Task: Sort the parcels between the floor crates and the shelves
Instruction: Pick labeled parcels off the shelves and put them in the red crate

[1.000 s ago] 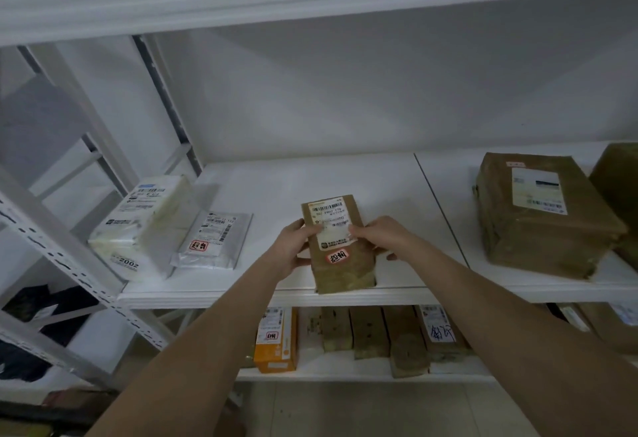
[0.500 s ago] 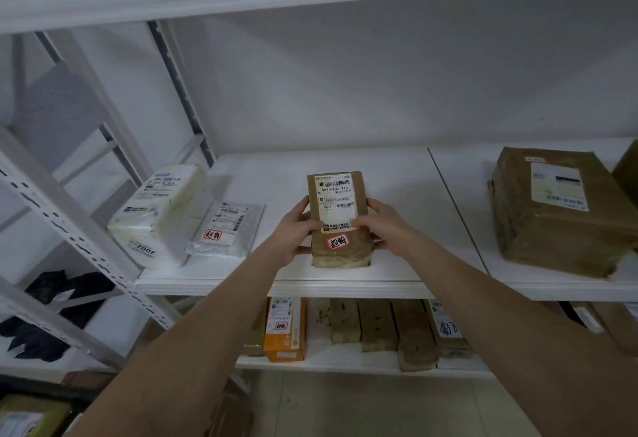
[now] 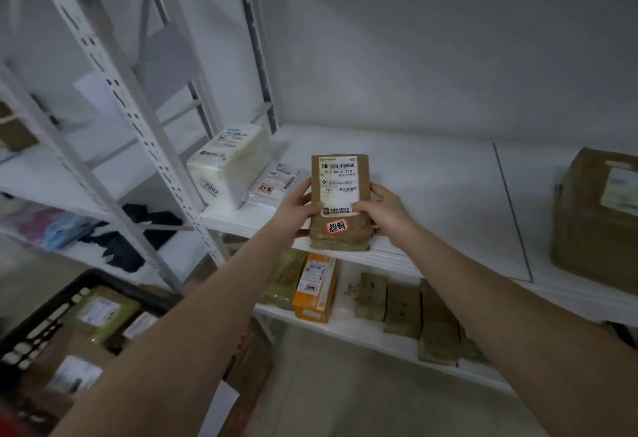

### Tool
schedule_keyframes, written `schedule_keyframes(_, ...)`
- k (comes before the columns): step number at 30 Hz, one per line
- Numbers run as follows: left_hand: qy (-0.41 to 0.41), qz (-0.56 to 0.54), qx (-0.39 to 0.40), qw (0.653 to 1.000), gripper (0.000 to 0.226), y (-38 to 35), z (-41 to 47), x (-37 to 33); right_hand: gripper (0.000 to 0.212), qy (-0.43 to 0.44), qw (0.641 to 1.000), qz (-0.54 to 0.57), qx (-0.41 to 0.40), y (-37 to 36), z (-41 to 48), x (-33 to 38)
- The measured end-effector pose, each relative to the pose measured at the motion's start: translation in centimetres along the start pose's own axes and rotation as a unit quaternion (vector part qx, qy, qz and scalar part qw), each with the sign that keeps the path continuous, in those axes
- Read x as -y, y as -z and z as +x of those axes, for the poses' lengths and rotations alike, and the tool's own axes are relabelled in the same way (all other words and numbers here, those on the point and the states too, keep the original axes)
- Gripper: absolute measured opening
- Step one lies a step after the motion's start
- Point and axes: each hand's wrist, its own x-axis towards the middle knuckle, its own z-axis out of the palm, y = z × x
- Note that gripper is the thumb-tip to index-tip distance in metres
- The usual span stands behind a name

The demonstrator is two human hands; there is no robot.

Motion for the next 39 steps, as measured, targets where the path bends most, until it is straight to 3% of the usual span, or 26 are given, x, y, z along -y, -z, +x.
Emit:
schedule_keyframes(9,0.022,-0.053,-0.142,0.988,0.073,3.6,-11.1,5.0,0.067,0.037,0.990,-0.075,0.113,-5.5,-6.0,-3.9)
schedule_keyframes(17,0.083,-0.101,-0.258,0.957,0.070,9.2,-21.6,12.0,0.049,0.021,0.965,-0.118,0.235,-15.0,-11.4,-9.6)
schedule_keyframes(20,0.112,-0.112,-0.283,0.946,0.068,11.9,-25.1,14.8,0.052,0.008,0.952,-0.134,0.274,-19.2,-13.4,-11.9)
schedule_keyframes(27,0.128,-0.169,-0.361,0.908,0.067,20.6,-32.6,20.6,0.066,0.008,0.915,-0.184,0.359,-31.4,-18.0,-15.4)
schedule_keyframes(32,0.134,-0.214,-0.444,0.860,0.056,30.1,-38.0,24.9,0.073,0.009,0.881,-0.229,0.413,-43.7,-22.3,-17.8)
schedule_keyframes(39,0.203,-0.229,-0.510,0.804,0.061,41.7,-46.0,34.1,0.064,-0.061,0.828,-0.246,0.500,-58.6,-29.4,-25.3)
